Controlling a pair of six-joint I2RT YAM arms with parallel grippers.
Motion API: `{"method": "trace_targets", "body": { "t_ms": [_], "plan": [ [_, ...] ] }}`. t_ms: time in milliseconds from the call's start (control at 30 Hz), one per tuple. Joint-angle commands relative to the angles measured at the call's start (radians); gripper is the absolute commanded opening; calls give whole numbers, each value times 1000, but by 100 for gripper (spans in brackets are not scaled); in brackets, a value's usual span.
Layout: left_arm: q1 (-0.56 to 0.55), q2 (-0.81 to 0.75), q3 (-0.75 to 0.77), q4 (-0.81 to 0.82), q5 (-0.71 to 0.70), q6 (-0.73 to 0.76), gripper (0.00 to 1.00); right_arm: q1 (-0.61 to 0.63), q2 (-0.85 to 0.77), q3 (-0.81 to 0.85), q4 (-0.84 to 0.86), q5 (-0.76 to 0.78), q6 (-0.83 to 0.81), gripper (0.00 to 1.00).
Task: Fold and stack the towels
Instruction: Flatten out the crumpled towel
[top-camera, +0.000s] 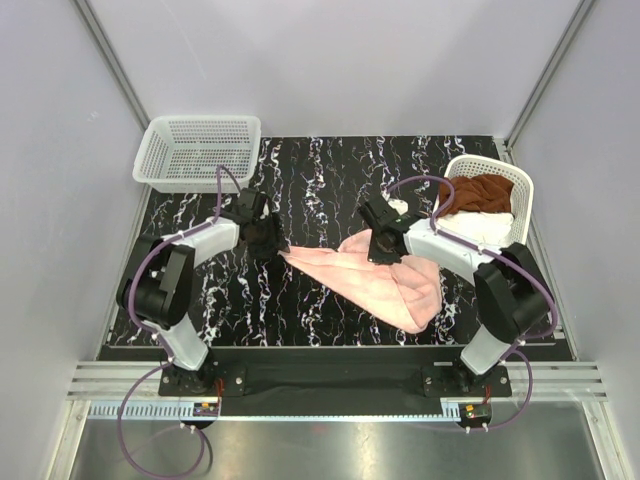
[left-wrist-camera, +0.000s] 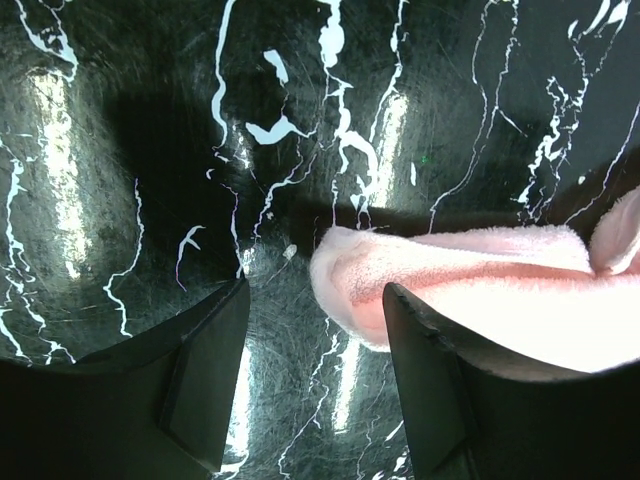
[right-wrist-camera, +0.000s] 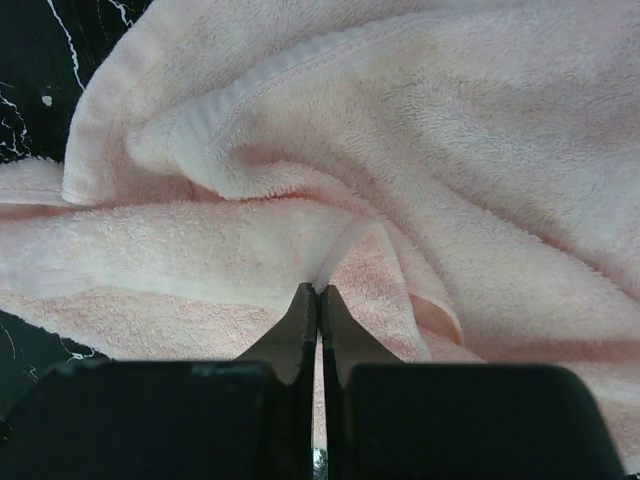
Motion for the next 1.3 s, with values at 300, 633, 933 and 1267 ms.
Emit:
{"method": "trace_targets", "body": {
  "t_ms": [300, 633, 933, 1267],
  "plan": [
    [-3, 81, 58, 60, -5, -66, 50, 1, -79, -20, -8, 72, -26, 0],
    [-3, -50, 316, -172, -64, -44, 0, 1, -160, 202, 3, 48, -170, 0],
    [-8, -382, 702, -453, -166, -151, 0, 2, -393, 635, -149, 68, -353, 0],
    [-104, -698, 615, -275, -16, -400, 0, 2, -748, 500, 55, -306, -321, 0]
  ]
}}
